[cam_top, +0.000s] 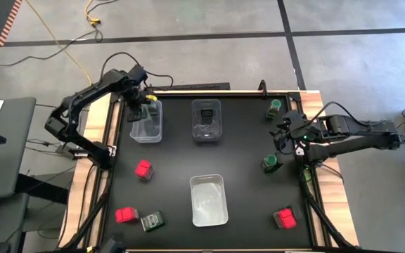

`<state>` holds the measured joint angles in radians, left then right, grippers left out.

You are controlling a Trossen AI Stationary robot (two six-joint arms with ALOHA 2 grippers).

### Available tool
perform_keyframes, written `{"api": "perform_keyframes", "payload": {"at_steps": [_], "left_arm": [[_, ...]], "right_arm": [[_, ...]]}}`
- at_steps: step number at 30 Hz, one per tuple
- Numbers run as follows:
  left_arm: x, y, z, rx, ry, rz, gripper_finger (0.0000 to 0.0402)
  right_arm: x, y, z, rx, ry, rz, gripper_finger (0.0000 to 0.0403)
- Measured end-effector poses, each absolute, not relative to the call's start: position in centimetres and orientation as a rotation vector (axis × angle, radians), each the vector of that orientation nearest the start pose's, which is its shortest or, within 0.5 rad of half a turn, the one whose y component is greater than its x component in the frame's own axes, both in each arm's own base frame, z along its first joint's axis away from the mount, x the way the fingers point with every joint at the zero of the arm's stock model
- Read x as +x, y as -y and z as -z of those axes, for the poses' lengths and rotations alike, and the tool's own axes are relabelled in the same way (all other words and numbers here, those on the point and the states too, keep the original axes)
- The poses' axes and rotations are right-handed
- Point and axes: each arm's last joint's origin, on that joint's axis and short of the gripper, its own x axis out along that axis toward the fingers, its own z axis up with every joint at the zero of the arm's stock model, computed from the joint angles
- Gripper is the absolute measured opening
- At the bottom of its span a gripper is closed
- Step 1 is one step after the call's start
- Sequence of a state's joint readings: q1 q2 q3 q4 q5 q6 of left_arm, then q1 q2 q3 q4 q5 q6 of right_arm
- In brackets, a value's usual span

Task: Sort spices by type
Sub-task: Put the bottom green seasoning bottle into the transparent bin

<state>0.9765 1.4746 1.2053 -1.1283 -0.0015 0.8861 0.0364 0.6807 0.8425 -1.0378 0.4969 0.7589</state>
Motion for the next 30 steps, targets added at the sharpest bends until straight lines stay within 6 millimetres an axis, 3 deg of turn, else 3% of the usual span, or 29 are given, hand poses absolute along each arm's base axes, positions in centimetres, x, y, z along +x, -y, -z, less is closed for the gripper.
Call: {"api": "perform_keyframes", "payload": {"at_steps": [15, 30], "left_arm": [[13.5, -22.4, -23.4, 0.008, -1.474, -0.240, 0.0194], [13.5, -23.1, -23.3, 0.020, -1.402, -0.277, 0.0194]], "right_arm": [[10.7, 1.0, -29.7, 0.471, -0.637, 0.721, 0.0260], [10.7, 1.0, -29.7, 0.470, -0.637, 0.721, 0.0260]]}}
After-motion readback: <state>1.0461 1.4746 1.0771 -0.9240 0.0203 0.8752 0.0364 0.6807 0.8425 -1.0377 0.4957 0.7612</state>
